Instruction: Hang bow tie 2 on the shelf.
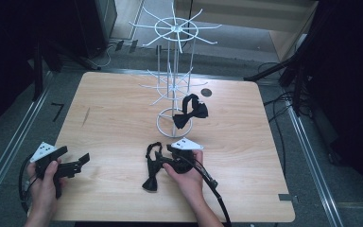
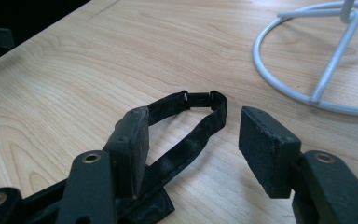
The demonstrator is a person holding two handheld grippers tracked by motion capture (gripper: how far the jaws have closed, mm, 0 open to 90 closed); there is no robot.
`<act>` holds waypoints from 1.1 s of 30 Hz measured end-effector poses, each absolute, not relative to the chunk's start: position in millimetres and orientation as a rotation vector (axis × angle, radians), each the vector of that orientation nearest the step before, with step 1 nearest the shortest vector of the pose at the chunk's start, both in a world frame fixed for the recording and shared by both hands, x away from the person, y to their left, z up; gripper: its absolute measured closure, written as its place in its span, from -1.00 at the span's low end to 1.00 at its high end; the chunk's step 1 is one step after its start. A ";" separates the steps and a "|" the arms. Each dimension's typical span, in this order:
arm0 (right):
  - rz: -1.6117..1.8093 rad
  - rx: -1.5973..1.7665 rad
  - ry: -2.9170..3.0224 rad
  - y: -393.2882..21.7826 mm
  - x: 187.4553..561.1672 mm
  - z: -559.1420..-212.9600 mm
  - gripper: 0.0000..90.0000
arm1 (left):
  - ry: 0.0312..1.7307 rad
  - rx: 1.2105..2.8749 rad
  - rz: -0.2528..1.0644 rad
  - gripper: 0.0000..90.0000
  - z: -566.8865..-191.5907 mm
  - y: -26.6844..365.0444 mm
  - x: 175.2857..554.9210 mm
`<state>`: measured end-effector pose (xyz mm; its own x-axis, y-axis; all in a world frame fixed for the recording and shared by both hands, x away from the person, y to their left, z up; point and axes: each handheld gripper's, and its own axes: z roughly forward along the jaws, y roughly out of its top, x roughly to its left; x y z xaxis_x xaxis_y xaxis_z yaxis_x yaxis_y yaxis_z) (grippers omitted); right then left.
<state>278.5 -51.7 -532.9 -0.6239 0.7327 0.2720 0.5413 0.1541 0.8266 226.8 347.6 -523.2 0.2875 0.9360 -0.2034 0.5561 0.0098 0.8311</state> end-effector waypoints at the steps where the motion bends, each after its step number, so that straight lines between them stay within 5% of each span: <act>1: 1.459 1.256 2.236 -50.3 278.9 -533.4 -0.02 | 1.382 1.663 0.534 -1.00 -523.2 347.6 226.8; 15: 1.336 1.317 2.269 -43.4 284.1 -542.3 0.06 | 1.378 1.664 0.532 -1.00 -523.3 347.7 227.0; 27: 1.272 1.319 2.283 -48.0 284.6 -543.1 0.81 | 1.377 1.665 0.532 -1.00 -523.3 347.5 226.9; 33: 1.259 1.321 2.291 -51.7 285.6 -543.2 0.99 | 1.378 1.666 0.534 -1.00 -523.2 347.4 226.8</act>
